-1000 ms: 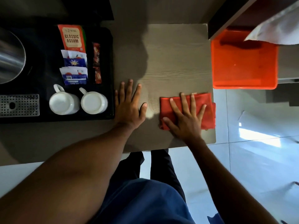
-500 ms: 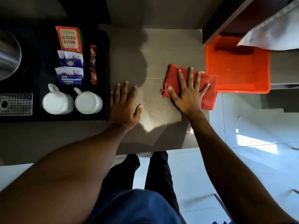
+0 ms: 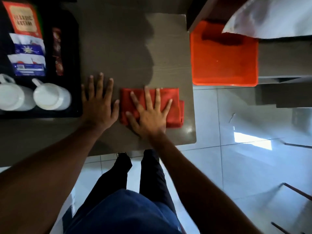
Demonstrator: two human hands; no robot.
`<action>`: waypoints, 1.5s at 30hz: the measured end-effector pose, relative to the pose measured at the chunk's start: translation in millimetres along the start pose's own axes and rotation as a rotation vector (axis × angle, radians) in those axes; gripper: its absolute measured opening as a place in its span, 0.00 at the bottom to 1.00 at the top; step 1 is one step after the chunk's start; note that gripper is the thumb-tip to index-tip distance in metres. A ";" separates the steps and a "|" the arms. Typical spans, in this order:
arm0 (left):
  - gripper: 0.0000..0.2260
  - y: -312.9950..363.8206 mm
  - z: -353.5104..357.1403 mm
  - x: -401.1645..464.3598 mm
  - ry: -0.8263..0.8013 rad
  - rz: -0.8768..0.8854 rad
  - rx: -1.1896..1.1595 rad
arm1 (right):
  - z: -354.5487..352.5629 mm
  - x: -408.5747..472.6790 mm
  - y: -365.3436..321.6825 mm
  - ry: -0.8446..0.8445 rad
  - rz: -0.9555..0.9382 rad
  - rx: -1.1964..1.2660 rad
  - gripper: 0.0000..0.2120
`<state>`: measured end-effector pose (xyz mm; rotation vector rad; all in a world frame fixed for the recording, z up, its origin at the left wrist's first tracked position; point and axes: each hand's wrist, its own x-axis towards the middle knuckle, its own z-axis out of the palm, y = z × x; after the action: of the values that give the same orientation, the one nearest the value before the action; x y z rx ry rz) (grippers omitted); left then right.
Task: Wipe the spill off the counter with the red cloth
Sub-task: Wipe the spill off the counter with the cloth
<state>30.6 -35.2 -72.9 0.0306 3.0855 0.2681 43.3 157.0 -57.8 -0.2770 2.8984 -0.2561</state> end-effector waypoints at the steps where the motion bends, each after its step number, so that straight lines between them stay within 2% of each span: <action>1: 0.32 0.7 -1.2 1.4 0.004 -0.004 0.001 | -7.4 21.0 10.0 -0.011 -0.001 0.003 0.32; 5: 0.32 -2.0 -4.1 0.2 -0.024 -0.005 0.015 | -28.2 74.6 59.5 -0.033 0.056 -0.006 0.32; 9: 0.32 -3.4 -1.4 -4.7 -0.015 -0.002 0.028 | -23.2 40.0 91.3 0.030 0.177 -0.022 0.33; 11: 0.33 -2.1 -1.4 -6.6 -0.016 -0.011 0.036 | -12.5 -12.7 81.2 0.025 0.220 -0.049 0.32; 13: 0.33 -1.8 -2.5 -6.9 -0.006 -0.022 0.029 | -1.1 -57.9 58.4 -0.017 0.183 -0.068 0.32; 17: 0.32 -2.0 -2.7 -9.4 0.034 -0.018 -0.015 | 13.6 -82.5 25.2 -0.074 0.178 -0.034 0.34; 21: 0.32 -2.2 -5.6 -5.5 -0.004 -0.031 -0.044 | 9.8 -45.2 19.9 -0.038 0.141 -0.038 0.34; 30: 0.34 -1.8 -7.3 -2.6 -0.079 -0.052 -0.136 | -22.9 145.8 17.6 0.045 -0.049 -0.036 0.32; 33: 0.34 -0.6 -19.1 -2.0 -0.094 -0.070 -0.192 | -38.9 190.9 12.9 -0.043 -0.057 -0.051 0.33; 37: 0.35 2.5 -30.3 -1.9 -0.168 -0.081 -0.216 | -61.8 159.5 30.2 -0.074 -0.095 -0.021 0.31; 42: 0.34 11.3 -44.5 2.1 -0.220 -0.095 -0.161 | -75.8 143.0 35.7 -0.370 -0.194 -0.185 0.31; 45: 0.35 24.8 -67.0 19.8 -0.208 -0.097 -0.101 | -91.5 151.3 25.1 -0.431 -0.211 -0.218 0.26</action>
<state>8.2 -21.9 -3.6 -0.0893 2.8530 0.3888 -127.1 164.1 -4.7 -0.5956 2.4686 0.0817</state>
